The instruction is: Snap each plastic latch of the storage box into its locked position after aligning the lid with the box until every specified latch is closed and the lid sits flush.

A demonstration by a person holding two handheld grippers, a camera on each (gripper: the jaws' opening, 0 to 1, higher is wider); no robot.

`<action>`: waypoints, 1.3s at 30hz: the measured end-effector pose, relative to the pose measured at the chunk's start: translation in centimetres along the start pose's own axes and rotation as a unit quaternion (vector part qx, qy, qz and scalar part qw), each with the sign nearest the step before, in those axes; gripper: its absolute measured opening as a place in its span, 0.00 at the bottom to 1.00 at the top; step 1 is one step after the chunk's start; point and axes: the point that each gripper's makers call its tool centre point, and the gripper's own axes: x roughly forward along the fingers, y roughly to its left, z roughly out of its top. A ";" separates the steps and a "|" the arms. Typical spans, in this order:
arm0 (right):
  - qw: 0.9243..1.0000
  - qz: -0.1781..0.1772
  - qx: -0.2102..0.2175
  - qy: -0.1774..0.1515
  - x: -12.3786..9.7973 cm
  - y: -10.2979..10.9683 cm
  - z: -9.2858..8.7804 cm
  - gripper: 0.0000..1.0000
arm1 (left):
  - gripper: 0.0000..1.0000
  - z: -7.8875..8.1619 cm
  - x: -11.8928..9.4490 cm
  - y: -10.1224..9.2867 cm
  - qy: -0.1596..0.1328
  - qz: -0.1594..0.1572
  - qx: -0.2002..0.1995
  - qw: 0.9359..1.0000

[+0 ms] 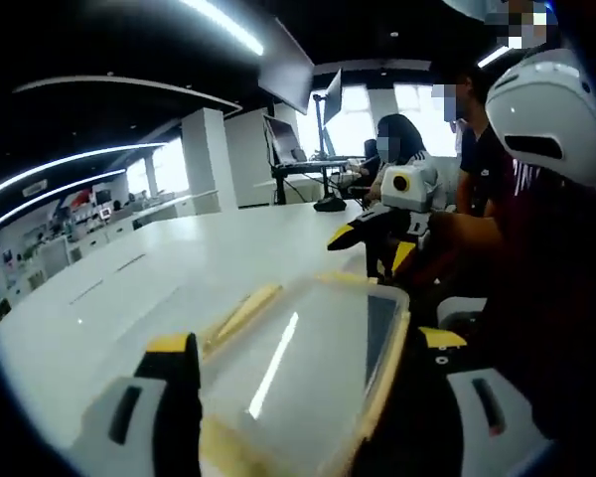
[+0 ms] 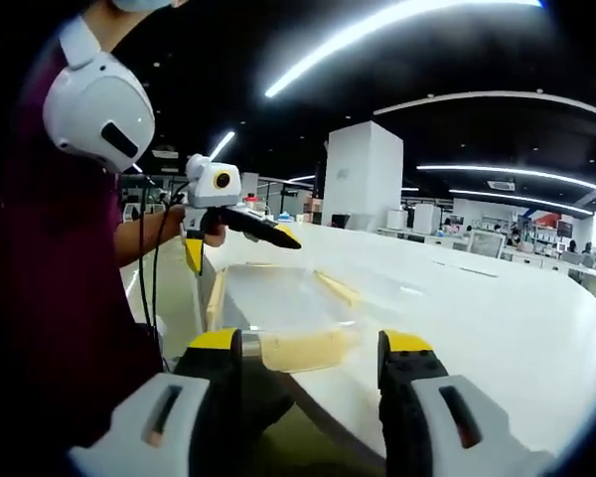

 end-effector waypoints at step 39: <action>0.993 0.061 -0.024 0.096 -0.3 0.0 0.3 0.91 | 0.70 -2.7 -4.3 5.5 0.093 -0.013 0.036 0.995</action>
